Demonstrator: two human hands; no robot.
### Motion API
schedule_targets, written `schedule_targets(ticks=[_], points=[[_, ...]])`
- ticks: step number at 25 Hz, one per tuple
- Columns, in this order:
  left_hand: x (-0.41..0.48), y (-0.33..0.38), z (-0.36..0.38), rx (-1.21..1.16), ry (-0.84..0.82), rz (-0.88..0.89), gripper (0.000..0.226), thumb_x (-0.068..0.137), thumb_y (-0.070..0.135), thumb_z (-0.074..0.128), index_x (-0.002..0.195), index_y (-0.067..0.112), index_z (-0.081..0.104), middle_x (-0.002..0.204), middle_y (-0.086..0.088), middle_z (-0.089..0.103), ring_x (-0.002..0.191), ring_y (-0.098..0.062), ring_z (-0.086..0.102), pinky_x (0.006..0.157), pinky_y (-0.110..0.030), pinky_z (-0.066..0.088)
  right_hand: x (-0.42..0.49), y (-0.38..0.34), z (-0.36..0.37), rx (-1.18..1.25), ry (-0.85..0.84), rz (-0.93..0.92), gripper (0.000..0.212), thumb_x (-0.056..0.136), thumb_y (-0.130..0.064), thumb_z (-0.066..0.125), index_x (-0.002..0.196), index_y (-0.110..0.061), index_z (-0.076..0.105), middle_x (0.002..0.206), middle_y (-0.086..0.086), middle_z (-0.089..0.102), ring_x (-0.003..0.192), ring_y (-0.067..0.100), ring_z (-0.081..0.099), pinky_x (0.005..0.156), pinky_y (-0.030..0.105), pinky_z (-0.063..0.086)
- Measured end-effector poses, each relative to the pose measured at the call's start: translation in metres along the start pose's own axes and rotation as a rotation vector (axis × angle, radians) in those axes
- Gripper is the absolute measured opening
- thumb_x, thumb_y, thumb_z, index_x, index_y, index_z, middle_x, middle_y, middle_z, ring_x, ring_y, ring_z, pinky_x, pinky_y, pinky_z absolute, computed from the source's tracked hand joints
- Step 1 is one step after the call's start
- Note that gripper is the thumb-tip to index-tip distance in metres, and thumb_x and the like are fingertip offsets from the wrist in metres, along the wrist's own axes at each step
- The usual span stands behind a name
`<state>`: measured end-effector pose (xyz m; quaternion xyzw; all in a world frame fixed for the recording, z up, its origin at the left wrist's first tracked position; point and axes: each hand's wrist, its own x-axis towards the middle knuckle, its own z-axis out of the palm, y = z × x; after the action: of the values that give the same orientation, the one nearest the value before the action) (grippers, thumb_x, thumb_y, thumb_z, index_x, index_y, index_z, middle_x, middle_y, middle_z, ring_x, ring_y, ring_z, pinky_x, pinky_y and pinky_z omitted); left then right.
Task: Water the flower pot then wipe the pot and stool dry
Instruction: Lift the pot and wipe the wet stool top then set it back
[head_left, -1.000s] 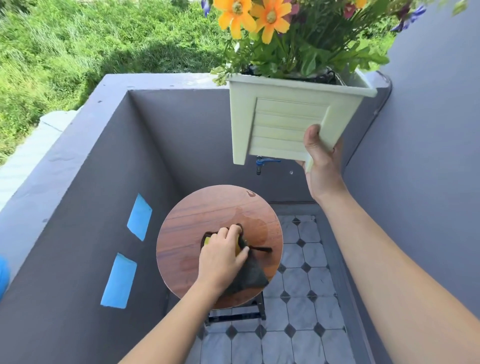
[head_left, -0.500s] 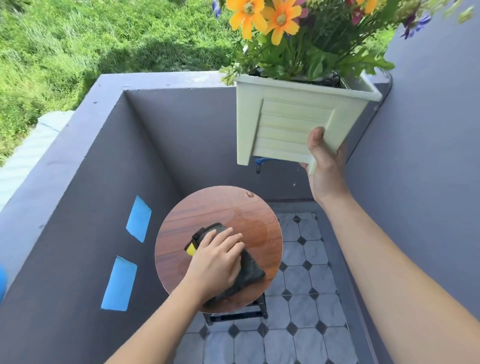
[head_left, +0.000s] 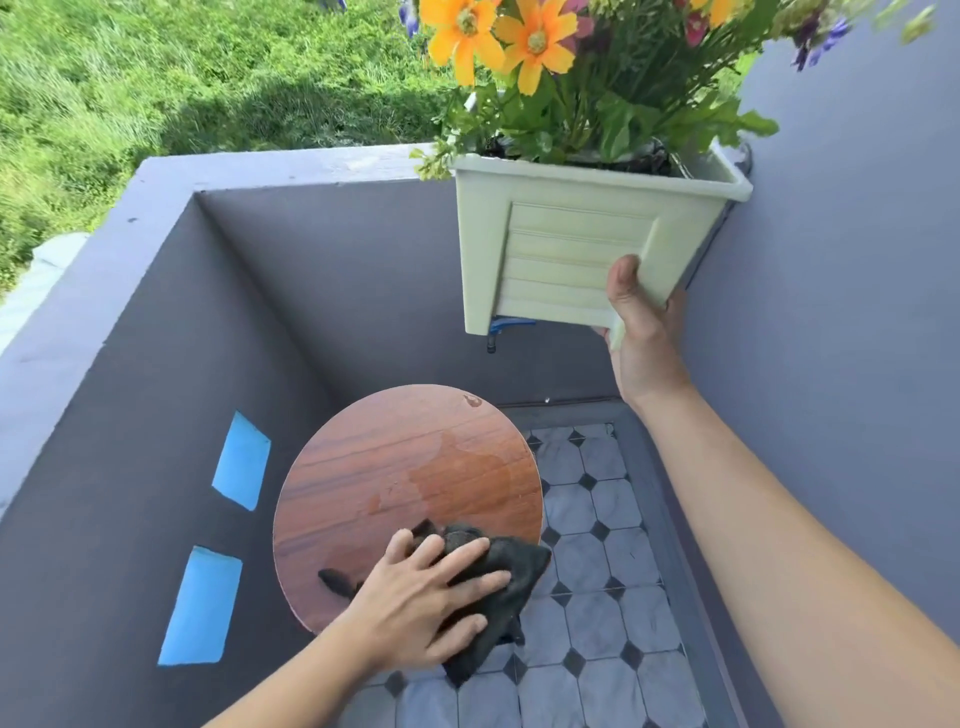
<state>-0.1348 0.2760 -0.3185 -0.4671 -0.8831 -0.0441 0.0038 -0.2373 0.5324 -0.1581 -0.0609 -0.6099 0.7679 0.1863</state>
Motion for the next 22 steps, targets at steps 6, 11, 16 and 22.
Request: schedule_targets(ticks=[6, 11, 16, 22], points=[[0.077, 0.006, 0.006, -0.033, -0.104, -0.129, 0.056, 0.094, 0.051, 0.027, 0.142, 0.025, 0.043, 0.151, 0.012, 0.037, 0.142, -0.023, 0.025, 0.111, -0.050, 0.023, 0.012, 0.010, -0.010, 0.034, 0.011, -0.019, 0.067, 0.051, -0.066, 0.073, 0.105, -0.033, 0.050, 0.088, -0.035, 0.066, 0.091, -0.014, 0.060, 0.088, 0.036, 0.046], [0.132, -0.025, 0.006, -0.092, -0.130, -0.498, 0.072, 0.088, 0.062, 0.012, 0.152, 0.029, 0.009, 0.160, 0.014, 0.001, 0.148, -0.022, -0.003, 0.115, -0.047, -0.002, 0.021, 0.018, -0.012, 0.054, 0.016, -0.021, 0.056, 0.061, -0.057, 0.076, 0.105, -0.034, 0.050, 0.089, -0.033, 0.068, 0.092, -0.011, 0.063, 0.078, 0.031, 0.053], [0.148, -0.076, 0.004, -0.076, -0.120, -0.760, 0.072, 0.091, 0.061, 0.015, 0.152, 0.023, 0.011, 0.161, 0.009, 0.005, 0.147, -0.024, -0.006, 0.116, -0.046, 0.002, 0.028, 0.017, -0.010, 0.084, -0.017, -0.060, 0.056, 0.060, -0.056, 0.075, 0.107, -0.036, 0.053, 0.099, -0.024, 0.069, 0.102, 0.000, 0.064, 0.084, 0.044, 0.053], [0.106, -0.117, 0.004, -0.091, -0.074, -1.033, 0.072, 0.092, 0.061, 0.020, 0.152, 0.022, 0.013, 0.161, 0.008, 0.008, 0.147, -0.027, 0.001, 0.115, -0.047, 0.010, 0.025, 0.009, -0.002, 0.056, -0.022, -0.038, 0.068, 0.053, -0.060, 0.077, 0.108, -0.030, 0.051, 0.097, -0.024, 0.071, 0.099, 0.001, 0.066, 0.075, 0.034, 0.055]])
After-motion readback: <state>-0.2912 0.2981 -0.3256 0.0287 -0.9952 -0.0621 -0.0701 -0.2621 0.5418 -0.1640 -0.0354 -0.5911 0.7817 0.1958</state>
